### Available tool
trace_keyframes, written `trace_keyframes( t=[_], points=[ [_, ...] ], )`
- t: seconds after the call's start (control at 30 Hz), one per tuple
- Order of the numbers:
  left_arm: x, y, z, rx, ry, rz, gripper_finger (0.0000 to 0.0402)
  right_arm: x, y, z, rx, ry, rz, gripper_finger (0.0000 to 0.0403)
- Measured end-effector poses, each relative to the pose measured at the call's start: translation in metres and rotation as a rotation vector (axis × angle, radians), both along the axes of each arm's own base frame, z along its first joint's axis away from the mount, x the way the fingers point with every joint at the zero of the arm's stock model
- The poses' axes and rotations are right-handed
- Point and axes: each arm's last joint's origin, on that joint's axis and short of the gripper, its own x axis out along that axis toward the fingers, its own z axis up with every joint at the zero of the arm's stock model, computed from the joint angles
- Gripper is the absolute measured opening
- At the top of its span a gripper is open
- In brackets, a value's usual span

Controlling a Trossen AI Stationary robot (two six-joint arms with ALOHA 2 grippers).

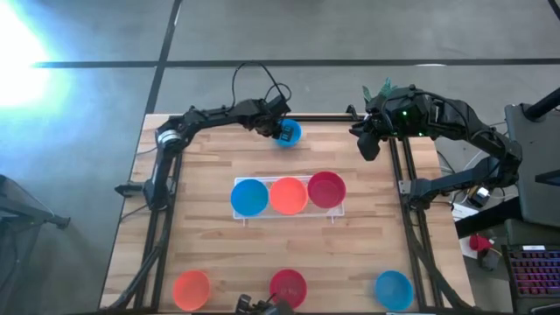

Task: Pick & Place Mini bowls
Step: Stack the top blue bowl on the blue bowl on the shelf

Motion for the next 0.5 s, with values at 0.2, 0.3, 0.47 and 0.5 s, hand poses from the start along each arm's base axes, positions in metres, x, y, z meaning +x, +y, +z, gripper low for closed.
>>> trace_keyframes(
  t=[0.2,0.3,0.47,0.5],
  points=[
    [0.002,0.002,-0.013,-0.036,0.011,0.034,0.0097,0.0,0.0,0.0,-0.005,0.002,0.004,0.0079],
    [0.003,0.005,-0.02,-0.047,0.025,0.039,0.0097,0.0,0.0,0.0,-0.005,0.002,0.004,0.0079],
    [0.001,0.009,-0.024,-0.06,0.025,0.049,0.0097,0.0,0.0,0.0,-0.005,0.002,0.004,0.0079],
    [0.001,0.01,-0.023,-0.059,0.024,0.051,0.0097,0.0,0.0,0.0,-0.005,0.002,0.005,0.0079]
  ],
)
